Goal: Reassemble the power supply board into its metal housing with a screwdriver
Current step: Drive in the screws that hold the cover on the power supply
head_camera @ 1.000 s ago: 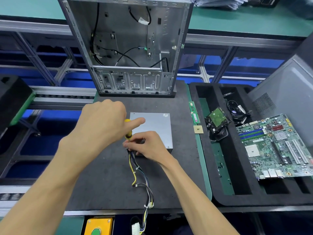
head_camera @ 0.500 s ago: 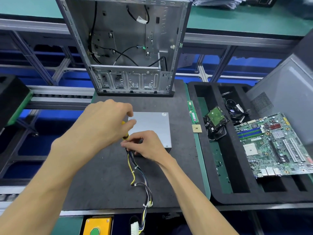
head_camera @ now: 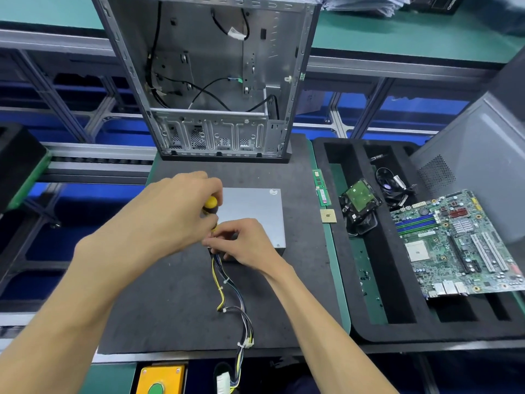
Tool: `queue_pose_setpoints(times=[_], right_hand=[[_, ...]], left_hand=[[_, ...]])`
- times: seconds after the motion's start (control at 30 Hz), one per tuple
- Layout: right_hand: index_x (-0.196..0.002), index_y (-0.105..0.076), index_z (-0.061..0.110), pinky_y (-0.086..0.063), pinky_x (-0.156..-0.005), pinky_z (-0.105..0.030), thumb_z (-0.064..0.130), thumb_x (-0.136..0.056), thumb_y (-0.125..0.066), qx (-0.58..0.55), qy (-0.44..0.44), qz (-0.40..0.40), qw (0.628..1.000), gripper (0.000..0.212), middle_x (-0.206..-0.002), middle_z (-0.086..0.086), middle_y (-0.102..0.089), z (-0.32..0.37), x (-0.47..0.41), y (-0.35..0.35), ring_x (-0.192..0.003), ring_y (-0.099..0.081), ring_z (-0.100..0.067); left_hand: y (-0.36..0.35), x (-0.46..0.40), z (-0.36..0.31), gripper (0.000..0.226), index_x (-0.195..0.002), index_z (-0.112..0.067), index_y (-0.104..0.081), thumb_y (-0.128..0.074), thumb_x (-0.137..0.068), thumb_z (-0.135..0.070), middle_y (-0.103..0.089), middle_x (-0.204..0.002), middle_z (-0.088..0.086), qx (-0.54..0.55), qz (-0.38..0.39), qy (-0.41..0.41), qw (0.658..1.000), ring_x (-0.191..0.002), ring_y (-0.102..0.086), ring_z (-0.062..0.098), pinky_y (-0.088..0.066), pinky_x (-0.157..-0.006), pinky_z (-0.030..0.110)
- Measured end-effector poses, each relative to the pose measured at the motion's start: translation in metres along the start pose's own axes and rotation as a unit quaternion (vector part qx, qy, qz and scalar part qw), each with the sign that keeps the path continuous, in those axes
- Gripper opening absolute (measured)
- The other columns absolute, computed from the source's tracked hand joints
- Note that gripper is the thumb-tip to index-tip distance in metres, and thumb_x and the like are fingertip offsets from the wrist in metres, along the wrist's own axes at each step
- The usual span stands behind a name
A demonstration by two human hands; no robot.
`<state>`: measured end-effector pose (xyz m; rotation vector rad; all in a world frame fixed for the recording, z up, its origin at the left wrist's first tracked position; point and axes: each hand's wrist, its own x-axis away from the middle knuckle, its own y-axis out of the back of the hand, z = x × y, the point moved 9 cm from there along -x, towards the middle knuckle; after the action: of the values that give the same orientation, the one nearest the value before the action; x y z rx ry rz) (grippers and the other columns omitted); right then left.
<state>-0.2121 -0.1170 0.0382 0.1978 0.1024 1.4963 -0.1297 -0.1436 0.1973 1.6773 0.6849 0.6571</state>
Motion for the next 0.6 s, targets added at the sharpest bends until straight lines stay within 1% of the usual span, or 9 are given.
queue_pose_setpoints(times=[0.03,0.1,0.2,0.27,0.37,0.43,0.5,0.53,0.6], right_hand=[[-0.078,-0.078,0.033,-0.056,-0.060,-0.024,0.029,-0.088,-0.079,0.006,-0.003,0.002,1.000,0.011,-0.067,0.006,-0.071,-0.002,-0.001,0.000,-0.064,-0.062,-0.007],[-0.081,-0.079,0.029,-0.059,-0.063,-0.030,0.032,-0.089,-0.078,0.019,-0.004,0.006,1.000,0.008,-0.068,0.007,-0.072,-0.004,-0.001,0.000,-0.064,-0.062,-0.008],[-0.081,-0.079,0.034,-0.059,-0.066,-0.035,0.036,-0.089,-0.078,0.026,-0.006,0.010,1.000,0.008,-0.068,0.009,-0.072,-0.005,-0.001,-0.002,-0.063,-0.061,-0.009],[-0.085,-0.080,0.030,-0.058,-0.063,-0.031,0.035,-0.088,-0.078,0.018,-0.008,0.009,1.000,0.007,-0.068,0.007,-0.072,-0.006,-0.002,-0.003,-0.063,-0.062,-0.009],[-0.086,-0.081,0.027,-0.059,-0.062,-0.030,0.032,-0.088,-0.078,0.016,-0.004,0.006,1.000,0.006,-0.067,0.007,-0.072,-0.006,-0.002,-0.002,-0.064,-0.063,-0.008],[-0.080,-0.079,0.033,-0.058,-0.061,-0.027,0.032,-0.087,-0.079,0.015,-0.001,0.007,1.000,0.007,-0.067,0.008,-0.072,-0.005,-0.002,-0.001,-0.063,-0.063,-0.008],[-0.078,-0.078,0.036,-0.058,-0.061,-0.026,0.032,-0.088,-0.079,0.016,-0.003,0.004,1.000,0.010,-0.068,0.007,-0.073,-0.005,-0.002,0.000,-0.063,-0.064,-0.009],[-0.079,-0.079,0.034,-0.059,-0.062,-0.028,0.032,-0.088,-0.079,0.019,-0.003,0.004,1.000,0.009,-0.069,0.006,-0.073,-0.005,-0.002,0.000,-0.063,-0.064,-0.009],[-0.081,-0.079,0.032,-0.058,-0.062,-0.030,0.033,-0.088,-0.079,0.022,0.000,0.004,1.000,0.007,-0.069,0.006,-0.073,-0.005,-0.003,-0.001,-0.063,-0.062,-0.008]], left_hand=[[0.002,-0.002,0.004,0.017,-0.083,-0.031,-0.053,-0.066,-0.083,-0.042,-0.058,-0.087,-0.010,-0.017,-0.008,0.022,1.000,-0.085,-0.060,0.024,-0.045,-0.067,0.035],[0.005,-0.003,0.007,0.039,-0.068,-0.028,-0.043,-0.061,-0.081,-0.060,-0.059,-0.075,-0.004,-0.077,-0.021,0.060,0.995,-0.076,-0.059,0.026,-0.037,-0.061,0.033],[0.009,-0.002,0.008,0.054,-0.061,-0.023,-0.038,-0.051,-0.081,-0.071,-0.050,-0.064,-0.001,-0.126,-0.049,0.080,0.988,-0.065,-0.052,0.027,-0.031,-0.055,0.031],[0.008,-0.001,0.009,0.044,-0.065,-0.025,-0.041,-0.057,-0.084,-0.061,-0.051,-0.069,-0.003,-0.094,-0.025,0.073,0.993,-0.070,-0.051,0.026,-0.034,-0.058,0.032],[-0.001,0.001,0.000,0.010,-0.087,-0.039,-0.055,-0.064,-0.089,-0.033,-0.054,-0.094,-0.012,-0.016,0.069,0.004,0.997,-0.090,-0.057,0.018,-0.047,-0.071,0.034],[-0.002,0.004,-0.007,0.010,-0.098,-0.043,-0.057,-0.062,-0.090,-0.038,-0.051,-0.102,-0.014,-0.020,0.075,-0.009,0.997,-0.097,-0.057,0.014,-0.049,-0.075,0.034],[0.004,0.003,-0.004,0.018,-0.094,-0.036,-0.055,-0.060,-0.088,-0.053,-0.057,-0.098,-0.011,-0.042,0.031,0.026,0.998,-0.093,-0.060,0.020,-0.049,-0.074,0.035],[0.006,0.002,0.000,0.022,-0.089,-0.033,-0.055,-0.060,-0.088,-0.055,-0.060,-0.092,-0.008,-0.037,0.012,0.043,0.998,-0.089,-0.061,0.024,-0.049,-0.073,0.035],[0.003,0.000,0.003,0.014,-0.089,-0.031,-0.059,-0.062,-0.090,-0.045,-0.061,-0.085,-0.004,-0.005,0.013,0.046,0.999,-0.085,-0.059,0.027,-0.051,-0.074,0.037]])
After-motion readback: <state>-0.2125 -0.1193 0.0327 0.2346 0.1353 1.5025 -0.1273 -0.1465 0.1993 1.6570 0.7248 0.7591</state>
